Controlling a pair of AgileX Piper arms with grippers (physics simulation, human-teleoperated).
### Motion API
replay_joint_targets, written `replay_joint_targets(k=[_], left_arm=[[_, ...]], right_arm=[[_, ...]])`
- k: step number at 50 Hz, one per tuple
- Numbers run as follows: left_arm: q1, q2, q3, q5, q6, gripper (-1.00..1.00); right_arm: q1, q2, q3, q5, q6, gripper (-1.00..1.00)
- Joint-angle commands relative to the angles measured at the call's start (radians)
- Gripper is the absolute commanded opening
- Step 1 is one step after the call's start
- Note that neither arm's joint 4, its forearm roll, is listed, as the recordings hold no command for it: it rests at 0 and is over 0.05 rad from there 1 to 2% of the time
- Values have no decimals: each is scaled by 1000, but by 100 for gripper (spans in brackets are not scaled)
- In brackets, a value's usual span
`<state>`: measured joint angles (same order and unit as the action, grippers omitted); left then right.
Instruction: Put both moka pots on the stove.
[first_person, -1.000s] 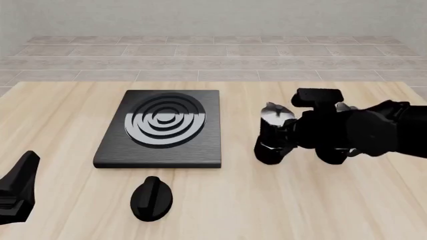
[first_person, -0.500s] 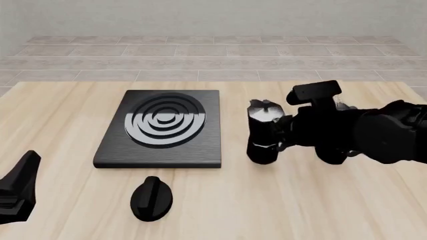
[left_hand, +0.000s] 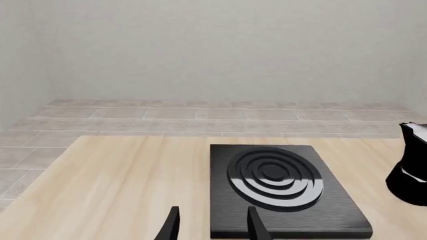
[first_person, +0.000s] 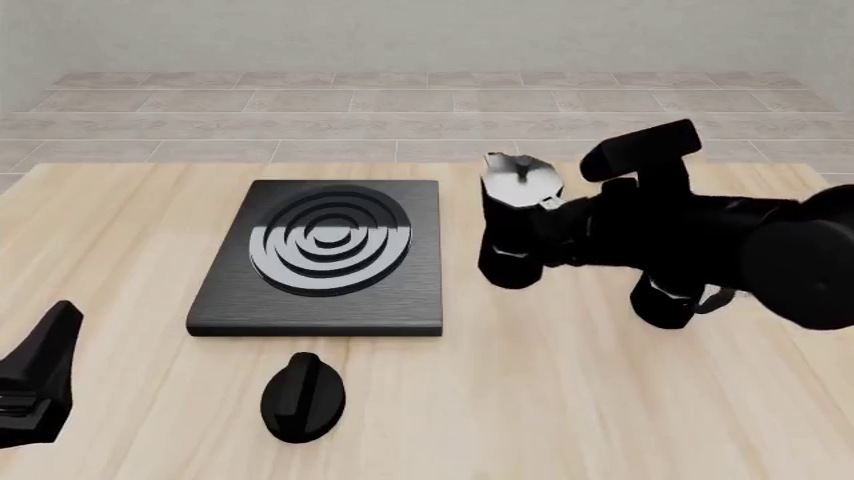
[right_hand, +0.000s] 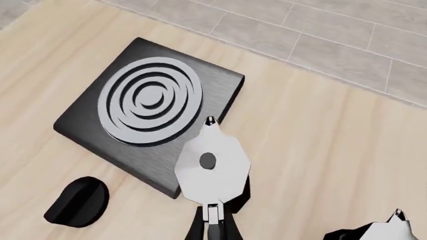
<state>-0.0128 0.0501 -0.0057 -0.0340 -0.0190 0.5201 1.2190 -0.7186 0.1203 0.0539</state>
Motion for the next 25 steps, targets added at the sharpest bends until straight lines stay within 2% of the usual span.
replay_joint_targets(k=[1,25], left_arm=[[0,-3,0,2,5,100],[-2,-12,3,6,16,100]], right_arm=[[23,-19,-51,-34,-4,-100],[74,147,-231,-71,-12,-100]])
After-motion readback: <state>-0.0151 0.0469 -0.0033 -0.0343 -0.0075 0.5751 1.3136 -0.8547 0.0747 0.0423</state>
